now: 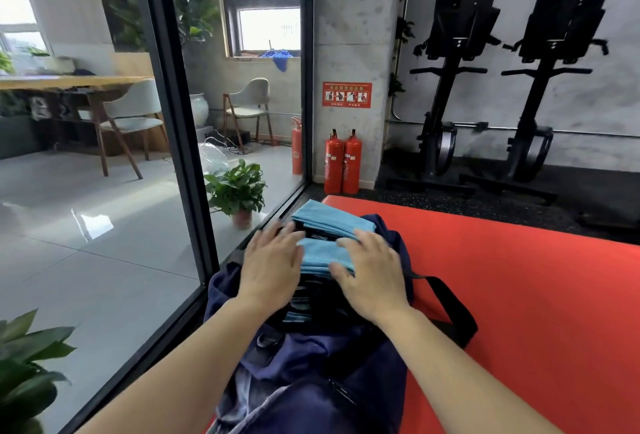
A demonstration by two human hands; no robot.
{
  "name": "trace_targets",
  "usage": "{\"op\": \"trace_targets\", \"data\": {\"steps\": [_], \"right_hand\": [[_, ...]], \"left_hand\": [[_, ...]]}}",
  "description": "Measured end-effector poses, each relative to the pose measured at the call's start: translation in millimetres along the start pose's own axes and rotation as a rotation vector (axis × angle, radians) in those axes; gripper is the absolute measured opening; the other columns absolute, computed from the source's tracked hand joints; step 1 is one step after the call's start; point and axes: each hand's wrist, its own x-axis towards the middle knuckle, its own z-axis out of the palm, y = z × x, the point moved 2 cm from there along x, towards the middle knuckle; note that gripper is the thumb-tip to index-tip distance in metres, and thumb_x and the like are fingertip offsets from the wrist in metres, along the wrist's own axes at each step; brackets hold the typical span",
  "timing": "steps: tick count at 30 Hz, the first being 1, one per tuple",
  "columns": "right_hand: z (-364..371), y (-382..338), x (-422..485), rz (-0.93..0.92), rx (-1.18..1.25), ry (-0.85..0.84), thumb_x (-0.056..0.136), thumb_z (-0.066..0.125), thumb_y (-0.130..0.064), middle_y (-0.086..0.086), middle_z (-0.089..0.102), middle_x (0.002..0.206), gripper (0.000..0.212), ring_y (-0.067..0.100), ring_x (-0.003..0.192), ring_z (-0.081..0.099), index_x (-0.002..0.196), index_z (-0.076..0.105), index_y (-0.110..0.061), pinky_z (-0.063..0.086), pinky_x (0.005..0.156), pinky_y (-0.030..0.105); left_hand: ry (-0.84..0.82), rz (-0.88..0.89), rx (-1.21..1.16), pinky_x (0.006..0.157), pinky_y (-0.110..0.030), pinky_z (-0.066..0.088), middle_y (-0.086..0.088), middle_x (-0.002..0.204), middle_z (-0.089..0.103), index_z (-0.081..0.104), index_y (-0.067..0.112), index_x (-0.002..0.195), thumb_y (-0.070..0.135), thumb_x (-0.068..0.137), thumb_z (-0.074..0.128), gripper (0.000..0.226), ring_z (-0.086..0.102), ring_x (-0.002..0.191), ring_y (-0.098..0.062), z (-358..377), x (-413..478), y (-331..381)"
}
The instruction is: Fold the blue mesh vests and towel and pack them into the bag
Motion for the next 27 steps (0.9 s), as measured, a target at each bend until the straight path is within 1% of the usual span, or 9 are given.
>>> {"op": "trace_targets", "data": {"steps": [1, 2, 3, 5, 11, 16, 21, 24, 27], "right_hand": [[4, -2, -3, -0.063, -0.053, -0.148, 0.099, 0.033, -0.052, 0.006, 0.020, 0.160, 0.056, 0.021, 0.149, 0.009, 0.149, 0.034, -0.028, 0.007, 0.119, 0.040], [11, -2, -6, -0.076, -0.084, -0.290, 0.101, 0.027, -0.054, 0.006, 0.006, 0.164, 0.059, 0.020, 0.151, -0.004, 0.154, 0.020, -0.030, -0.004, 0.120, 0.040], [16, 0, -8, -0.064, -0.088, -0.386, 0.101, 0.023, -0.055, 0.006, -0.004, 0.164, 0.061, 0.020, 0.150, -0.012, 0.156, 0.011, -0.032, -0.010, 0.119, 0.041], [27, 4, -10, -0.046, -0.080, -0.459, 0.101, 0.019, -0.056, 0.007, -0.011, 0.163, 0.061, 0.020, 0.149, -0.016, 0.156, 0.003, -0.033, -0.013, 0.119, 0.041], [46, 3, -7, -0.002, -0.100, -0.472, 0.101, 0.020, -0.055, 0.006, -0.011, 0.163, 0.062, 0.022, 0.150, -0.012, 0.156, 0.005, -0.031, -0.010, 0.120, 0.044], [44, 6, -10, -0.022, -0.131, -0.515, 0.102, 0.015, -0.056, 0.005, -0.013, 0.163, 0.061, 0.022, 0.150, -0.014, 0.156, 0.001, -0.033, -0.015, 0.118, 0.049], [7, 16, -24, 0.004, -0.121, -0.538, 0.102, 0.013, -0.055, 0.007, -0.008, 0.164, 0.062, 0.021, 0.150, -0.012, 0.155, -0.008, -0.031, -0.014, 0.118, 0.048], [-27, 41, -53, 0.018, -0.248, -0.493, 0.103, 0.015, -0.052, 0.010, -0.002, 0.164, 0.062, 0.021, 0.151, -0.009, 0.155, -0.009, -0.028, -0.012, 0.118, 0.050], [-62, 71, -94, 0.088, -0.357, -0.486, 0.102, 0.015, -0.053, 0.012, -0.001, 0.163, 0.064, 0.023, 0.151, -0.008, 0.155, -0.010, -0.028, -0.009, 0.119, 0.052]], "left_hand": [[-0.134, 0.068, 0.116, 0.122, -0.039, -0.002, 0.008, 0.161, 0.021, 0.034, 0.029, 0.151, 0.037, 0.106, 0.028, 0.046, 0.003, 0.151, -0.014, 6, -1, 7], [-0.267, 0.087, 0.208, 0.120, -0.041, -0.013, 0.008, 0.164, 0.006, 0.018, 0.032, 0.156, 0.042, 0.106, 0.020, 0.051, -0.010, 0.151, -0.012, 13, -3, 9], [-0.368, 0.070, 0.265, 0.117, -0.043, -0.019, 0.008, 0.164, -0.003, 0.007, 0.035, 0.157, 0.046, 0.105, 0.013, 0.053, -0.016, 0.149, -0.012, 20, -6, 6], [-0.466, 0.011, 0.289, 0.116, -0.046, -0.023, 0.009, 0.164, -0.010, -0.003, 0.038, 0.155, 0.050, 0.103, 0.008, 0.054, -0.019, 0.148, -0.010, 33, -12, -5], [-0.460, -0.001, 0.311, 0.115, -0.047, -0.024, 0.014, 0.163, -0.011, -0.005, 0.043, 0.154, 0.054, 0.102, 0.006, 0.054, -0.018, 0.148, -0.007, 52, -10, -19], [-0.491, 0.004, 0.327, 0.114, -0.049, -0.024, 0.014, 0.162, -0.014, -0.009, 0.044, 0.153, 0.055, 0.101, 0.005, 0.054, -0.020, 0.148, -0.007, 49, -15, -16], [-0.506, 0.035, 0.390, 0.114, -0.051, -0.023, 0.010, 0.163, -0.012, -0.009, 0.040, 0.154, 0.054, 0.102, 0.004, 0.055, -0.020, 0.148, -0.009, 17, -15, -4], [-0.482, 0.068, 0.377, 0.115, -0.050, -0.021, 0.009, 0.164, -0.009, -0.007, 0.039, 0.155, 0.054, 0.102, 0.005, 0.056, -0.017, 0.149, -0.010, -2, -22, 19], [-0.482, 0.141, 0.357, 0.119, -0.047, -0.014, 0.007, 0.164, -0.009, -0.005, 0.036, 0.156, 0.054, 0.102, 0.011, 0.059, -0.013, 0.150, -0.014, -7, -38, 58]]}}
